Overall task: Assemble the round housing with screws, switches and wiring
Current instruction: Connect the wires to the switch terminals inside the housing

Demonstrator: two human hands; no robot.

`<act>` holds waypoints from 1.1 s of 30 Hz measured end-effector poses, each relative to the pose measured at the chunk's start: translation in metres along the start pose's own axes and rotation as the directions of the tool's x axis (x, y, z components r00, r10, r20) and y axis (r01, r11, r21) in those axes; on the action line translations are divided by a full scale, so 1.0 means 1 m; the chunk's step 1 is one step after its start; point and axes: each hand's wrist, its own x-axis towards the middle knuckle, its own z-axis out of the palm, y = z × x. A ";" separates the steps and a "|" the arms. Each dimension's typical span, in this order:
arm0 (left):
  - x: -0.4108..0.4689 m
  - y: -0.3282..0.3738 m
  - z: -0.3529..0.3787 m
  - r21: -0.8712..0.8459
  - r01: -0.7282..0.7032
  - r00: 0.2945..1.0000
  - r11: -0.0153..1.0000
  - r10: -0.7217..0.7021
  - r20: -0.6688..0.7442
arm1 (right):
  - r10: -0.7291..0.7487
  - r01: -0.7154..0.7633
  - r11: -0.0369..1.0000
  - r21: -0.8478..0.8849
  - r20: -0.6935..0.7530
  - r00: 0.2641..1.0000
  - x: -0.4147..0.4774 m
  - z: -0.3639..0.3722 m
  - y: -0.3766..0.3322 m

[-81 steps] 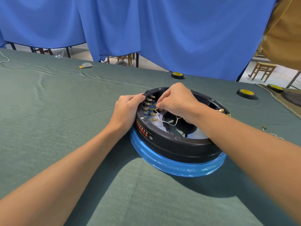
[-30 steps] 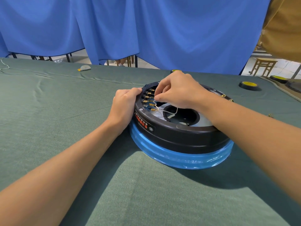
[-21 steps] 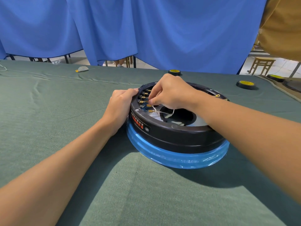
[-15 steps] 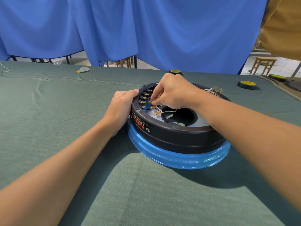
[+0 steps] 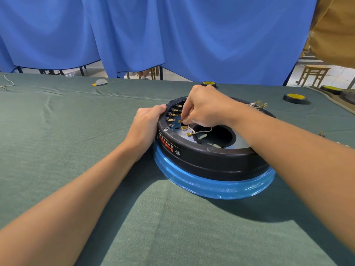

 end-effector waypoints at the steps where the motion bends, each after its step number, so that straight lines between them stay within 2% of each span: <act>1: 0.000 0.000 0.000 0.006 0.002 1.000 1.000 -0.002 0.001 | -0.002 0.002 1.000 0.007 0.001 1.000 0.000 0.000 0.000; 8: -0.007 0.006 0.000 0.025 0.032 0.996 0.999 -0.033 0.079 | -0.022 0.022 0.999 0.029 0.012 1.000 -0.004 -0.001 0.002; 20: -0.008 0.011 0.003 0.048 0.072 0.997 0.996 -0.074 0.039 | -0.017 0.017 0.999 0.031 -0.012 1.000 -0.003 0.001 0.001; 30: -0.007 0.012 0.003 0.106 0.010 1.000 0.994 -0.011 0.009 | -0.053 0.054 0.998 0.016 -0.012 0.998 -0.006 0.004 -0.002; 33: -0.009 0.011 0.004 0.043 -0.004 1.000 0.999 0.004 0.018 | -0.047 0.047 0.999 -0.003 -0.016 0.999 -0.006 0.005 -0.003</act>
